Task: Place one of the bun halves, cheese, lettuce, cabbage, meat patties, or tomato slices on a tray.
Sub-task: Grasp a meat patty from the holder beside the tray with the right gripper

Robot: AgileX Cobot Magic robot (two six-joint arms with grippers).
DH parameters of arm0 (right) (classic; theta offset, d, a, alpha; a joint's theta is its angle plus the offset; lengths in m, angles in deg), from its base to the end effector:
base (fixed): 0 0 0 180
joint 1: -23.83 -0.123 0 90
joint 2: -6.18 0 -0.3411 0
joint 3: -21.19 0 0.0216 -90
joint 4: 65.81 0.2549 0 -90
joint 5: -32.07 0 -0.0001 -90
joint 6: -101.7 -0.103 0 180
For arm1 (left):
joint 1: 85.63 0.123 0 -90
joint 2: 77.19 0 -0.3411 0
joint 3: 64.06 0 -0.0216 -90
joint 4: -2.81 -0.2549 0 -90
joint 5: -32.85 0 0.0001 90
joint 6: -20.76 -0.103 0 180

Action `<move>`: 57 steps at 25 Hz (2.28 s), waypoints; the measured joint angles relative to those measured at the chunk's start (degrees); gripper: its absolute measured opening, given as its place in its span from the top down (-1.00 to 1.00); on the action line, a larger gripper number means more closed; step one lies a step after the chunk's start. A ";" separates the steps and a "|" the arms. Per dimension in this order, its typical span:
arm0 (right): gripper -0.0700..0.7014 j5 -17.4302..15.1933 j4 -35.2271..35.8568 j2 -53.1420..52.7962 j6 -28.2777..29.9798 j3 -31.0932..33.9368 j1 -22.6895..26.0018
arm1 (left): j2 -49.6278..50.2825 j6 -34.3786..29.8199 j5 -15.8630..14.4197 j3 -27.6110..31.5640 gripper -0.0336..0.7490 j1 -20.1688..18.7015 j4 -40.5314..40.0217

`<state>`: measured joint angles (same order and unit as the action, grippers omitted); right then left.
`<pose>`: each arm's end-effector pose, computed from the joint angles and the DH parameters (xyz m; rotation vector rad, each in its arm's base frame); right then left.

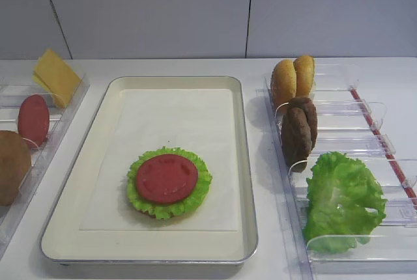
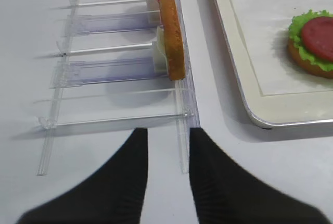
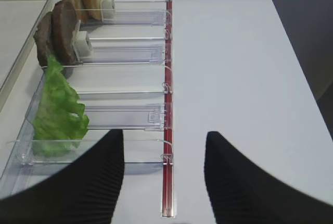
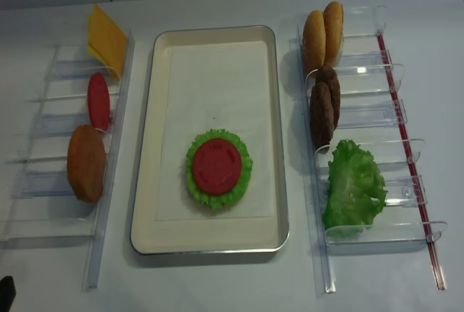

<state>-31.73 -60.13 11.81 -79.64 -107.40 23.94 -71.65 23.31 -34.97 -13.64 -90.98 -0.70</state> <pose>-0.0492 0.0092 0.2608 0.0196 2.1075 0.1328 -0.0541 0.0109 0.2593 0.0450 2.1582 -0.0050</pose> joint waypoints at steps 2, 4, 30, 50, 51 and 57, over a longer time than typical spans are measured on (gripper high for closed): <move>-0.16 0.00 0.12 0.00 0.00 0.00 0.00 | 0.00 0.00 0.00 0.00 0.38 0.00 0.00; -0.16 0.00 0.26 0.00 0.00 0.00 0.00 | 0.00 0.00 0.00 0.00 0.38 0.00 0.00; -0.16 3.93 14.41 54.98 2.09 -24.73 -0.93 | 0.00 0.04 0.00 0.00 0.38 0.00 0.00; -0.15 5.96 6.14 88.54 -18.34 -38.34 -24.54 | 0.00 0.04 0.00 0.00 0.38 0.00 0.00; -0.15 6.21 5.51 88.80 -18.91 -38.34 -24.54 | 0.00 0.04 0.00 0.00 0.38 0.00 0.00; -0.15 7.44 4.70 90.03 -19.86 -38.42 -24.58 | 0.00 0.04 0.00 0.00 0.38 0.00 0.00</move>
<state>-24.29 -55.44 101.84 -99.50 -145.82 -0.64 -71.65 23.35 -34.97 -13.64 -90.98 -0.70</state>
